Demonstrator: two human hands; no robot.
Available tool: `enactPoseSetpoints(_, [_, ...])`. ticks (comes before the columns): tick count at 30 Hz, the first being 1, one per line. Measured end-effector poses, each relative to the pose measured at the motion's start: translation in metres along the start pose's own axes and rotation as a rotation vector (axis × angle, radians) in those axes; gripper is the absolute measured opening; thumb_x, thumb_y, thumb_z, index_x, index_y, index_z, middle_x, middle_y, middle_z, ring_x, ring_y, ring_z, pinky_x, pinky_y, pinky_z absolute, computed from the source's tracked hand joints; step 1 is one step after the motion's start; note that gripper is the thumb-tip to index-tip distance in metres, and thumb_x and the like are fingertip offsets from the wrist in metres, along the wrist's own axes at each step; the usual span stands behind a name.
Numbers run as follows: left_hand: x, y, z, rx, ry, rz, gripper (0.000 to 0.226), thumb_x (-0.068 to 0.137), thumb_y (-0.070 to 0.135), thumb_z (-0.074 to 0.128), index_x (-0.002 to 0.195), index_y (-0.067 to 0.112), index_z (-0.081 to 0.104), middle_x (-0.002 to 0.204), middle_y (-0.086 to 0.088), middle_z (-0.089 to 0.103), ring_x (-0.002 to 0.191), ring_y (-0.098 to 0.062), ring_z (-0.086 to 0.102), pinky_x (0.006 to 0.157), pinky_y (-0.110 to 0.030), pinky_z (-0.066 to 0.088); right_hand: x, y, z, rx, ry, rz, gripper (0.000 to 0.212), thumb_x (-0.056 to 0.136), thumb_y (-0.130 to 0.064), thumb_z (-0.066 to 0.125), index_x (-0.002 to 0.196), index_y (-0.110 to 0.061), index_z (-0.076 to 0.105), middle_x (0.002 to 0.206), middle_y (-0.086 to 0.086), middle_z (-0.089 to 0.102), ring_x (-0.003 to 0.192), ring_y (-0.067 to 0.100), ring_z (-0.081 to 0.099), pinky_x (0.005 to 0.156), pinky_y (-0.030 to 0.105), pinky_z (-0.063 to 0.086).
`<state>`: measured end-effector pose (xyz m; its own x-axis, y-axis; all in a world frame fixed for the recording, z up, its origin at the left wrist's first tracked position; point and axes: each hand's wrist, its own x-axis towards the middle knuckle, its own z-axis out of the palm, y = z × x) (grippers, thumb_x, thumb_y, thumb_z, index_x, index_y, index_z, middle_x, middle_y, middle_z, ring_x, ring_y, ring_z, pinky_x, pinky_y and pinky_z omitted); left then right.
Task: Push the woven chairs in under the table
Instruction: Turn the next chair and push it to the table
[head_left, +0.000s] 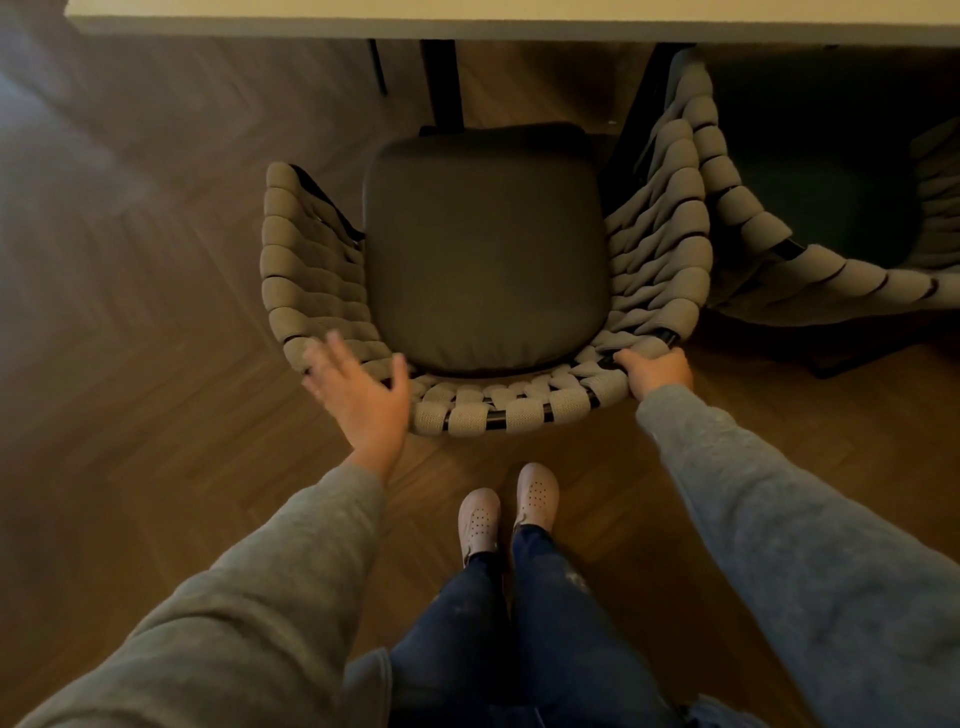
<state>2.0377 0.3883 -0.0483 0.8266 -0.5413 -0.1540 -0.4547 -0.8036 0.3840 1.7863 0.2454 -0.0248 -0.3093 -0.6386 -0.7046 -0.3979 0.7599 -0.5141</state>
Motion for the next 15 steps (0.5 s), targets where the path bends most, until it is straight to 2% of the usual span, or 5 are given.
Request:
enactPoseSetpoints(2, [-0.005,-0.001,-0.002,0.129,-0.309,0.593,0.095,0.080,0.076,0.043,0.152,0.018,0.022,0.156,-0.009,0.027,0.146,-0.027,0.018,0.120,-0.044,0.012,0.004,-0.001,-0.002,-0.024,-0.008,-0.016,0.067,0.089,-0.026,0.068,0.145,-0.012,0.034,0.141,0.016,0.046,0.126,0.036,0.048,0.097,0.044,0.046])
enactPoseSetpoints(4, [-0.001,0.000,0.000,0.439,-0.623,0.920,0.098,0.074,0.084,0.041,0.150,0.024,0.027,0.147,-0.004,0.044,0.138,-0.024,0.037,0.114,-0.040,0.029,0.006,-0.001,-0.002,-0.035,-0.010,-0.015,0.067,0.089,-0.026,0.068,0.145,-0.011,0.035,0.140,0.016,0.047,0.126,0.036,0.049,0.099,0.045,0.045])
enactPoseSetpoints(6, [0.005,0.003,0.002,0.592,-0.610,0.985,0.074,0.085,0.064,0.053,0.146,0.027,0.035,0.133,0.000,0.057,0.119,-0.020,0.056,0.095,-0.034,0.047,0.008,0.000,-0.003,-0.039,-0.016,-0.013,0.066,0.089,-0.026,0.068,0.144,-0.011,0.036,0.139,0.016,0.048,0.125,0.036,0.049,0.101,0.046,0.044])
enactPoseSetpoints(9, [0.001,0.005,0.011,0.570,-0.488,0.997,0.040,0.093,0.038,0.053,0.130,0.023,0.053,0.115,0.000,0.066,0.098,-0.018,0.064,0.079,-0.031,0.052,0.012,-0.003,-0.003,-0.021,-0.035,-0.032,0.068,0.087,-0.025,0.069,0.145,-0.012,0.036,0.139,0.015,0.049,0.125,0.036,0.050,0.103,0.049,0.045])
enactPoseSetpoints(15, [0.013,0.015,0.013,0.554,-0.435,0.947,0.036,0.094,0.036,0.053,0.126,0.021,0.057,0.111,0.000,0.068,0.099,-0.019,0.065,0.077,-0.031,0.050,0.030,-0.033,0.005,-0.024,-0.100,-0.104,0.068,0.087,-0.026,0.069,0.145,-0.014,0.036,0.140,0.014,0.048,0.125,0.035,0.050,0.102,0.047,0.045])
